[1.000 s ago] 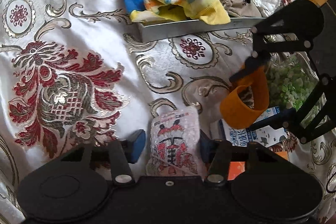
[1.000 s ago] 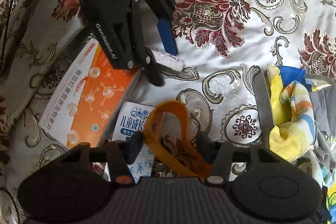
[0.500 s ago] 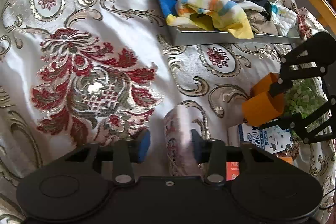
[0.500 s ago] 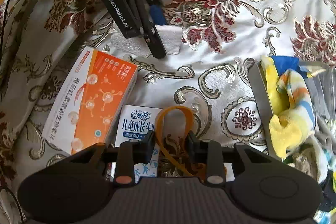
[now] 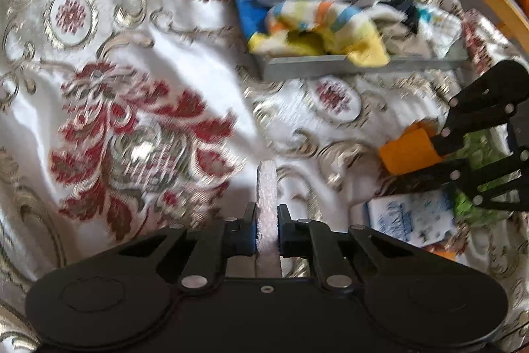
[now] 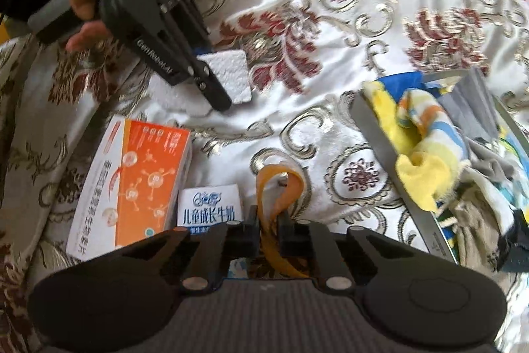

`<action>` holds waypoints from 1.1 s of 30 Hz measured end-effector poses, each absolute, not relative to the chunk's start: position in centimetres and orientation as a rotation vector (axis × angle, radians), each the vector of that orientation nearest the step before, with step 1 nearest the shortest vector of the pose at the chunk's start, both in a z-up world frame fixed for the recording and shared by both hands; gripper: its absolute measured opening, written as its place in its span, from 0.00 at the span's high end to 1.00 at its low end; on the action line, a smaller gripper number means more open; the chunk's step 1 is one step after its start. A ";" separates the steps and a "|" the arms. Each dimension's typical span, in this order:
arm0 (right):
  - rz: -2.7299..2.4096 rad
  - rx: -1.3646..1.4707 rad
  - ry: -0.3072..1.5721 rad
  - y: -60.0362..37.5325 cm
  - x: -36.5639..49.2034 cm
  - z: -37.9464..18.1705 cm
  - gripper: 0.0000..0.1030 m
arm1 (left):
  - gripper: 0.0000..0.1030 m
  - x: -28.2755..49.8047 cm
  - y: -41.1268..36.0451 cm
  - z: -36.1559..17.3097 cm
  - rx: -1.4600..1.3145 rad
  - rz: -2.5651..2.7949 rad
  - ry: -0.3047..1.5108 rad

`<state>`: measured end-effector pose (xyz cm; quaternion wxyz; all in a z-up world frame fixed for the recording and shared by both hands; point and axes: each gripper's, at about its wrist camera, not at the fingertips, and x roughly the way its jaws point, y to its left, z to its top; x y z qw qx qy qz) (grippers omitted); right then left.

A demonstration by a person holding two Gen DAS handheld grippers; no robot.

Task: Organize soft objects
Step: 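Carry the white packet and orange strap over the tray with both tools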

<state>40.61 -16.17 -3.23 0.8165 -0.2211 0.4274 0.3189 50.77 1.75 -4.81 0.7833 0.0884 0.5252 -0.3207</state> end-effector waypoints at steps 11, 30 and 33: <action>0.511 -0.249 0.756 -22.5 41.2 1.6 0.92 | 0.88 52.8 -3.3 -0.3 0.036 -0.751 0.923; 0.149 0.236 0.662 -38.0 50.2 2.3 0.91 | 0.88 60.7 -16.6 0.0 -0.307 -0.725 0.769; 0.117 0.248 0.658 -39.2 50.1 1.3 0.89 | 0.88 61.2 -17.1 -1.0 -0.352 -0.706 0.787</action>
